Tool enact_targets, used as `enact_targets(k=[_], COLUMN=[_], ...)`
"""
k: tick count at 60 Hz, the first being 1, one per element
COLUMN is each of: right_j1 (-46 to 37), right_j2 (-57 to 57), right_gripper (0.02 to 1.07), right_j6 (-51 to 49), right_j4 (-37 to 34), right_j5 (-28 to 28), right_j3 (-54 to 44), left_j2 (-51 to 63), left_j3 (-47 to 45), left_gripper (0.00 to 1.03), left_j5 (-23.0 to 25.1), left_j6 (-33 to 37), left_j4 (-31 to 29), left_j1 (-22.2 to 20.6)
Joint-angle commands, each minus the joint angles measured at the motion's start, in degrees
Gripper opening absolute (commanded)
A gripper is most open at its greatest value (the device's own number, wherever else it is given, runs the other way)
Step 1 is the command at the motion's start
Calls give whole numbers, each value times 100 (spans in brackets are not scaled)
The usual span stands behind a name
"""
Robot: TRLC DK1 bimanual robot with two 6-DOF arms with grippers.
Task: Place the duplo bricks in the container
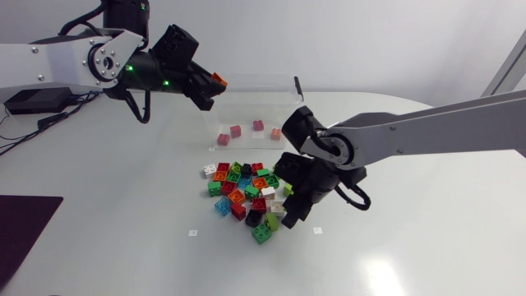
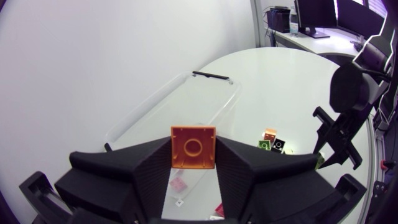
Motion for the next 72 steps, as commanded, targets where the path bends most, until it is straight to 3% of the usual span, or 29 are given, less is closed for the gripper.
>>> enact_targets(k=[1, 52, 55, 62, 64, 72], right_j1=[-57, -550, -567, -646, -673, -804], right_j2=[-179, -706, -706, -662, -645, -539], right_gripper=[27, 27, 27, 27, 27, 27], right_j6=[0, -80, -71, -71, -71, -80], right_j4=[-179, -776, -767, -688, -636, -442], right_j5=[37, -104, -139, -218, -262, -367], right_j3=[209, 1712, 1791, 1958, 2029, 2336], left_j2=[338, 2210, 2315, 2438, 2421, 2139], left_j3=[396, 2101, 2215, 2321, 2295, 2040], left_gripper=[39, 44, 53, 93, 98, 98], left_j5=[-60, -482, -526, -657, -719, -737], left_j6=[-317, -1240, -1319, -1398, -1398, -1381], left_j4=[91, 803, 821, 891, 909, 944], left_j1=[101, 101, 118, 118, 118, 162])
